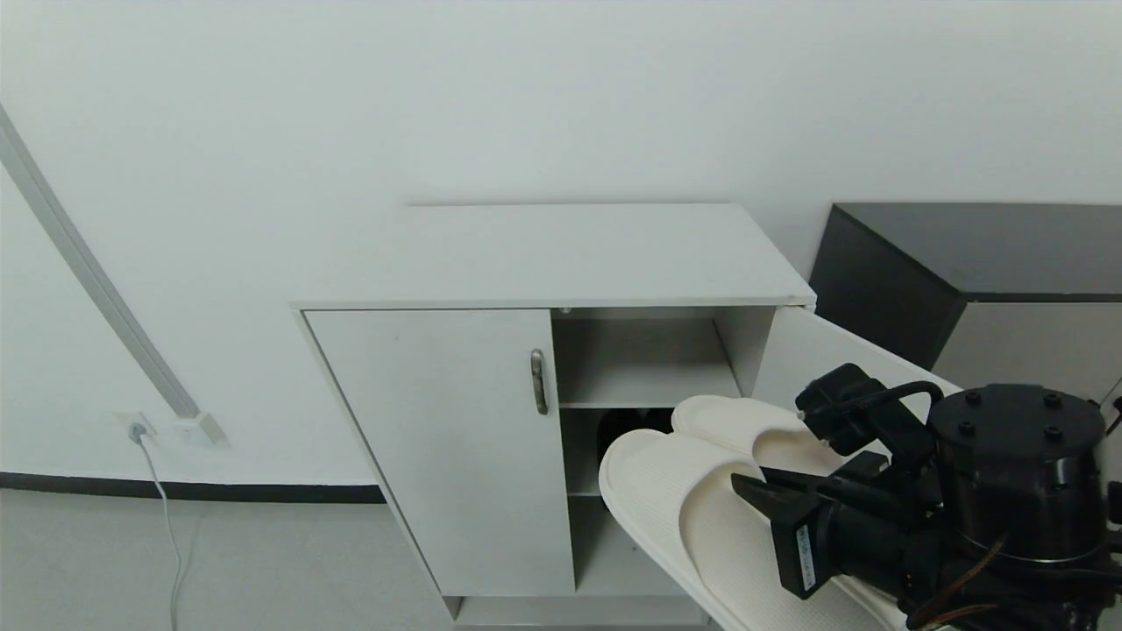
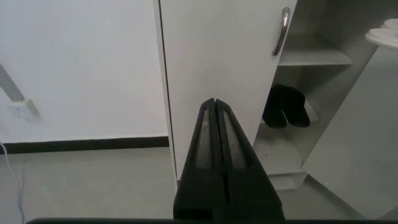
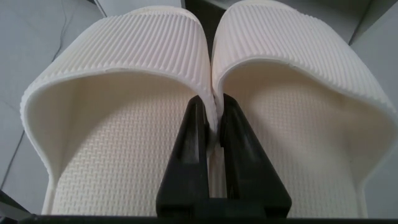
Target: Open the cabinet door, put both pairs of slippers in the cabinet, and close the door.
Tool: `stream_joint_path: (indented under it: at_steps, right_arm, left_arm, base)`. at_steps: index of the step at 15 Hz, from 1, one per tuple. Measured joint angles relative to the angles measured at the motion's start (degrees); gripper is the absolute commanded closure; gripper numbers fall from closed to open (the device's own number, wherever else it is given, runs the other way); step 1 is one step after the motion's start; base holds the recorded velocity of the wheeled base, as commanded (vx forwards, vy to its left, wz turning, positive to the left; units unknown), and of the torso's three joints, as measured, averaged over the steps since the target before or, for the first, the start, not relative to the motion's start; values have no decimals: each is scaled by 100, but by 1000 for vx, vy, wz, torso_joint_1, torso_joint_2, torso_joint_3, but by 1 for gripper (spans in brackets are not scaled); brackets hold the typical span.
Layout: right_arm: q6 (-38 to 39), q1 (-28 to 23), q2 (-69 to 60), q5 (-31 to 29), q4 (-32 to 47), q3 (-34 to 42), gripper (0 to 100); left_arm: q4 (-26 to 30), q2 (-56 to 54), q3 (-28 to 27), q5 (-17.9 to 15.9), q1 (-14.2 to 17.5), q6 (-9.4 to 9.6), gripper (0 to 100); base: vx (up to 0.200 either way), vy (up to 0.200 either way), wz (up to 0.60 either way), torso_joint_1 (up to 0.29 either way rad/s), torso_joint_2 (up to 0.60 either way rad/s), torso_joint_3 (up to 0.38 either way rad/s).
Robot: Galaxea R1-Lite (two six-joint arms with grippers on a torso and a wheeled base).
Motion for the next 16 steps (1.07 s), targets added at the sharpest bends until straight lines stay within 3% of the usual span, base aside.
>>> stream_joint_path:
  at_steps: [8,16]
  right_arm:
    - [-2,41,30,-6,-2,0,100]
    - [0,41,106,-11,-6,17,100]
  left_arm:
    - [-2,0,0,0,-2,2,100]
    - [0,0,0,0,-2,2,100]
  base:
    - [0,0,0,-156,483,327]
    - [0,0,0,-73,450,373]
